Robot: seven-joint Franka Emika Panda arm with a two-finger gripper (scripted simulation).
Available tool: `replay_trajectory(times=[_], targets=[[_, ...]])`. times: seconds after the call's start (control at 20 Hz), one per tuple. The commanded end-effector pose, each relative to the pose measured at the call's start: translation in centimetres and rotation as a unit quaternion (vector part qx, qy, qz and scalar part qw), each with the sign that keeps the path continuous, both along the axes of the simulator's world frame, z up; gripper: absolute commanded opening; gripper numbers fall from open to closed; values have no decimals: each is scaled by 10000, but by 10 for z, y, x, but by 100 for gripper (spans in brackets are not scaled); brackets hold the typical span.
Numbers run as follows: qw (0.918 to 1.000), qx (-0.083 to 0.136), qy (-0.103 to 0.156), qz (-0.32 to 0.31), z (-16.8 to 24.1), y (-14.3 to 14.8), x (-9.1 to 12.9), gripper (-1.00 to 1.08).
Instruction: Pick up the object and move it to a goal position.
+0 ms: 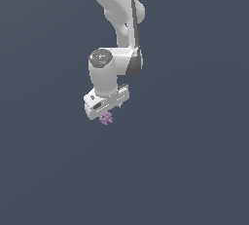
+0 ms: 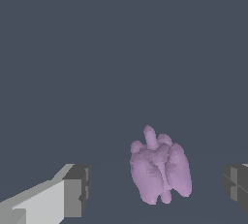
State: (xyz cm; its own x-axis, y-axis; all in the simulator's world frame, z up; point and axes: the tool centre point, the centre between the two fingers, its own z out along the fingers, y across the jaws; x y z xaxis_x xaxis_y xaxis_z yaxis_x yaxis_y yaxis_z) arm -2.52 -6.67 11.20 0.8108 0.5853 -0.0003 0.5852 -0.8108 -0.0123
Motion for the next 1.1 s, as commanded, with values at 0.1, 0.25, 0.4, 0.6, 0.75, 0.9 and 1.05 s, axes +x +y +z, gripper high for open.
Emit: replay_trajectory(times=[0.1,0.25,0.4,0.6,0.75,0.9,1.05], targets=[[9988,-19,-19,490,-8,-13,-5,100],[9972,-28,-27,747,-11,-20,-8,100],[9955,-35,-34,950,-15,-25,-10,100],[9935,-41,-40,1139,-17,-30,-12,100],[9925,-43,-42,1219,-19,-32,-13,100],[9922,-44,-43,1246,-19,-32,-13,100],[9925,-44,-41,1224,-20,-32,-13,100]])
